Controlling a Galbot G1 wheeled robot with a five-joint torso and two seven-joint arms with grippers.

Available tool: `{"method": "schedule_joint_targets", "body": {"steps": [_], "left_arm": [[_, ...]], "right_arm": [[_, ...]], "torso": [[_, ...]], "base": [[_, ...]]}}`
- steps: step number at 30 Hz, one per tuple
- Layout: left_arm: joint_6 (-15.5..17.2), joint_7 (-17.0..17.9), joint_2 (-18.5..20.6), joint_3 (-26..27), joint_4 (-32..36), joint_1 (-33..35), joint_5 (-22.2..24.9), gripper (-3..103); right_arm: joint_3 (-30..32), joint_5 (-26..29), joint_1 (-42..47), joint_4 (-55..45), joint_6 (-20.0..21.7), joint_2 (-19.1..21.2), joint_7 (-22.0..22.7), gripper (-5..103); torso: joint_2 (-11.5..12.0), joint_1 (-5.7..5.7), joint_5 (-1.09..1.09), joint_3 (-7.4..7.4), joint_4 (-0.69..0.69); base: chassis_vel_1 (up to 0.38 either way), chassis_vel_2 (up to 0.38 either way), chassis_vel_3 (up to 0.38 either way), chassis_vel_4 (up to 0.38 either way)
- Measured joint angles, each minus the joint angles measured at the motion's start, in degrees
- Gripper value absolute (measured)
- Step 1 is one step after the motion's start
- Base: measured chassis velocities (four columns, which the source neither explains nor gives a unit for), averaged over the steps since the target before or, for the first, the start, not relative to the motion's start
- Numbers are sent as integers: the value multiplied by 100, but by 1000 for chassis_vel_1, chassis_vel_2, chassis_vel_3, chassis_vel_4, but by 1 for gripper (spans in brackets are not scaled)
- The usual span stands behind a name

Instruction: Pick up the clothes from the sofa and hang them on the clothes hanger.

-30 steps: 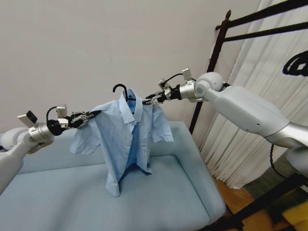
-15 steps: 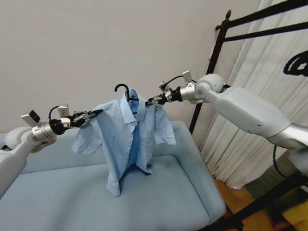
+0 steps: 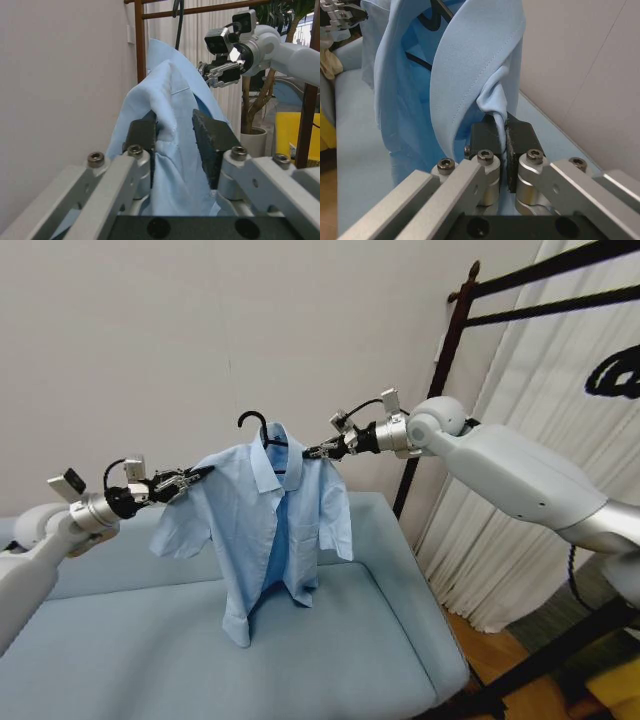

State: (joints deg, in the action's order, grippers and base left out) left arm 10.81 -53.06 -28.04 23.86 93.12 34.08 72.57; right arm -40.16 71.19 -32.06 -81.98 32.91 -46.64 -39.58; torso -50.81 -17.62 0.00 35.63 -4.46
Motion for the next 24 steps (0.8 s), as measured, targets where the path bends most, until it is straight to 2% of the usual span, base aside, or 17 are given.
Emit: {"method": "schedule_joint_targets", "body": {"steps": [2,3,6,7,8,9,11,13,14,15,16,17,19,20,24], "left_arm": [[2,91,-13,0,14,-2,3,36],[2,91,-13,0,14,-2,3,36],[3,364,-34,2,48,-4,26,52],[3,364,-34,2,48,-4,26,52],[3,513,-38,14,60,-4,45,57],[4,557,-39,18,61,-4,54,57],[3,883,-56,47,80,-2,98,69],[3,972,-59,55,90,1,108,69],[3,1190,-68,69,119,7,127,79],[3,1225,-69,71,123,8,130,79],[-9,1499,-80,76,139,9,161,85],[-14,1541,-80,76,134,8,162,90],[-15,1552,-80,77,131,6,162,90],[-18,1570,-78,80,122,3,162,98],[-20,1621,-73,81,139,2,160,100]], "right_arm": [[17,40,10,-21,0,11,13,2],[17,40,10,-21,0,11,13,2],[77,150,23,-43,0,18,63,2],[77,150,23,-43,0,18,63,2],[101,209,31,-62,0,30,89,2],[113,223,35,-67,0,34,96,2],[173,319,67,-98,2,68,136,2],[183,347,75,-108,2,79,147,2],[221,412,104,-132,4,104,173,2],[221,412,104,-132,4,104,173,2],[292,500,153,-167,7,143,192,2],[308,521,163,-177,8,162,192,2],[316,533,166,-184,8,178,193,2],[321,554,166,-199,8,212,190,2],[325,584,159,-222,8,243,184,2]], "torso": [[0,0,0,0,0],[0,0,0,0,0],[0,0,0,0,0],[0,0,0,0,0],[0,0,-1,0,0],[0,0,0,0,0],[0,0,0,0,0],[0,0,0,0,0],[0,0,0,0,0],[0,0,0,0,0],[0,0,0,0,0],[0,0,0,0,0],[0,0,0,0,0],[0,0,0,0,0],[0,0,0,0,0]], "base": [[0,0,0,0],[0,0,0,0],[0,0,0,0],[0,0,0,0],[0,0,0,0],[0,0,0,0],[0,0,0,0],[0,0,0,0],[0,0,0,0],[0,0,0,0],[0,0,0,0],[0,0,0,0],[0,0,0,0],[0,0,0,0],[0,0,0,0]]}}
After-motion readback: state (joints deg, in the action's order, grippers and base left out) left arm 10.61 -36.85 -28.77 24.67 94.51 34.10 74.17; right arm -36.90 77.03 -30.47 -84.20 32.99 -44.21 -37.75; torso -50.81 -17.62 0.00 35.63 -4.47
